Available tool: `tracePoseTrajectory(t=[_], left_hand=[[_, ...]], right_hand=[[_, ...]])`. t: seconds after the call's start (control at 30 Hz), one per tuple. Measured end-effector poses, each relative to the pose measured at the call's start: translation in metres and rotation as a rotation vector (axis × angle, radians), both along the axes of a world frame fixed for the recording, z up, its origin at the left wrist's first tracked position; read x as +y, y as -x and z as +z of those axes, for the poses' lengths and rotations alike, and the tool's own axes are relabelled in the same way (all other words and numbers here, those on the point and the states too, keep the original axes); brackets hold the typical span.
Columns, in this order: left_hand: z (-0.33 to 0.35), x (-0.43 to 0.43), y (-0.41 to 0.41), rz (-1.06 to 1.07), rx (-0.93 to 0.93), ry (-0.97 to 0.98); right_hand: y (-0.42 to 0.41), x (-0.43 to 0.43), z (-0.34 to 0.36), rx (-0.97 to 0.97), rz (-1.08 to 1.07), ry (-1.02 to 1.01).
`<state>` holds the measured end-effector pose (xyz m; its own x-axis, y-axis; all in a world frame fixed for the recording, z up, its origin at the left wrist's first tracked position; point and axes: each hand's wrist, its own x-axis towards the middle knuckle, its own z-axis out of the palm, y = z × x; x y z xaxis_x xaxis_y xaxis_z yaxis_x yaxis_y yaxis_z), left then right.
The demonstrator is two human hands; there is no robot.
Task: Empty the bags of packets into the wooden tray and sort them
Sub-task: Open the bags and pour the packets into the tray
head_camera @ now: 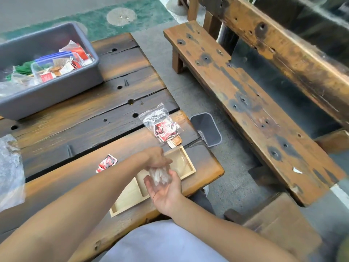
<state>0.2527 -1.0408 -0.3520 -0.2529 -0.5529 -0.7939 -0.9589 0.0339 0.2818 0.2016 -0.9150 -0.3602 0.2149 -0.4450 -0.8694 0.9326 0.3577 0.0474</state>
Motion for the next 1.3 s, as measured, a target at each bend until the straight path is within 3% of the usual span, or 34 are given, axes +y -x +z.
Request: tracePoseTrajectory(t=[0.53, 1.3], left_hand=[[-0.004, -0.013, 0.01, 0.067, 0.083, 0.157], [0.034, -0.031, 0.01, 0.176, 0.15, 0.083]], right_hand=[[0.005, -0.01, 0.025, 0.072, 0.085, 0.018], [0.001, -0.018, 0.068, 0.127, 0.1, 0.094]])
